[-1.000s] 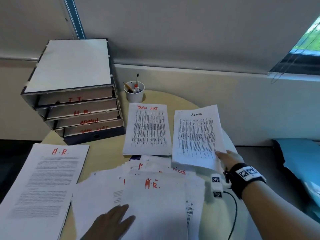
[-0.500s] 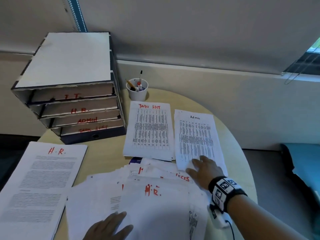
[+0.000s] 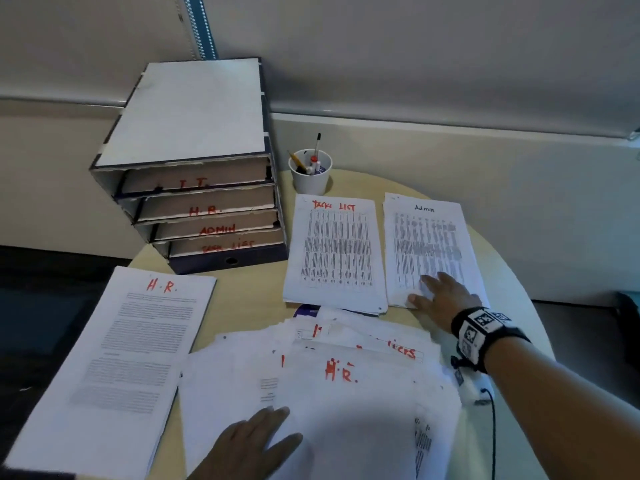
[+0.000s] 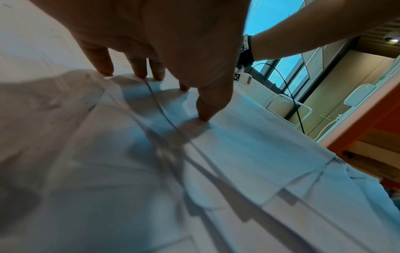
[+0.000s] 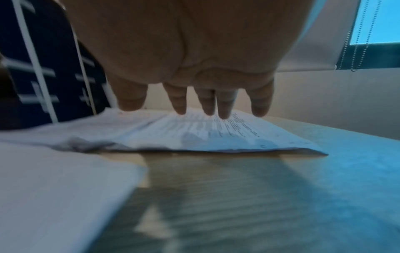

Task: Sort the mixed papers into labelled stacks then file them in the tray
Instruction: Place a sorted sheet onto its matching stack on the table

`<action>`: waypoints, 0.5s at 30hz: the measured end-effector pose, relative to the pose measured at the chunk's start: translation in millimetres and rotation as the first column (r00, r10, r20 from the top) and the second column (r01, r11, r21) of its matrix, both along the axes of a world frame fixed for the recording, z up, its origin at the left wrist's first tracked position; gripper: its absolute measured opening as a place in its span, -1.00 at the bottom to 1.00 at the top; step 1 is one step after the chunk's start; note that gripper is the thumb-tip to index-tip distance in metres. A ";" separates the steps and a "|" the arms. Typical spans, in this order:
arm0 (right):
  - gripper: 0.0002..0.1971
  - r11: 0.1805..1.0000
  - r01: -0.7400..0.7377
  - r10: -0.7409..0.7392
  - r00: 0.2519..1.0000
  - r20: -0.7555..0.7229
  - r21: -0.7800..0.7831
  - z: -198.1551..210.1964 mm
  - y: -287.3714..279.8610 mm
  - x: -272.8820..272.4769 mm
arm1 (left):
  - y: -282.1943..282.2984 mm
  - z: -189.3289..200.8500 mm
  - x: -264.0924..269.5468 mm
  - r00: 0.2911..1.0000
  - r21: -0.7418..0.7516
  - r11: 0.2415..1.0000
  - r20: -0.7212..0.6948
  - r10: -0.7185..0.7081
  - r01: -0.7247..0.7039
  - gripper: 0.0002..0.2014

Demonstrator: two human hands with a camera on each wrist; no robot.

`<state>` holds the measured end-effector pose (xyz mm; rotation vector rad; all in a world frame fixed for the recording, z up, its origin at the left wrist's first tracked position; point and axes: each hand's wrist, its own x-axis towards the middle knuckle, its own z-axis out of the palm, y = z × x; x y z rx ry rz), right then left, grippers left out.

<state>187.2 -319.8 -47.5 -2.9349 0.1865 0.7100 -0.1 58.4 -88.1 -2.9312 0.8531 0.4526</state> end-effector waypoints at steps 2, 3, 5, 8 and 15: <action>-0.38 0.984 0.095 -0.121 0.977 0.175 0.152 5.8 7.0 -29.2 | -5.8 5.0 -25.7 0.905 0.029 0.976 -0.370 0.210 -0.215 -0.34; -0.43 0.965 0.122 -0.175 0.959 0.222 0.232 7.4 11.3 -51.8 | -14.2 -1.7 -38.9 0.917 0.051 0.984 -0.358 0.178 -0.171 -0.27; -0.56 0.930 0.183 -0.257 0.943 0.211 0.318 7.7 20.3 -103.2 | -12.4 -1.9 -39.0 0.953 -0.007 0.997 -0.293 0.073 -0.078 -0.19; -0.55 0.900 0.324 -0.346 0.938 0.025 0.293 -5.6 32.9 -185.6 | -12.1 3.4 -42.2 0.938 -0.015 0.993 -0.331 0.104 -0.115 -0.10; -0.26 0.875 0.408 -0.397 0.913 -0.097 0.261 -20.4 68.4 -257.1 | 8.5 3.2 -49.4 0.940 -0.036 0.987 -0.312 0.140 -0.159 -0.17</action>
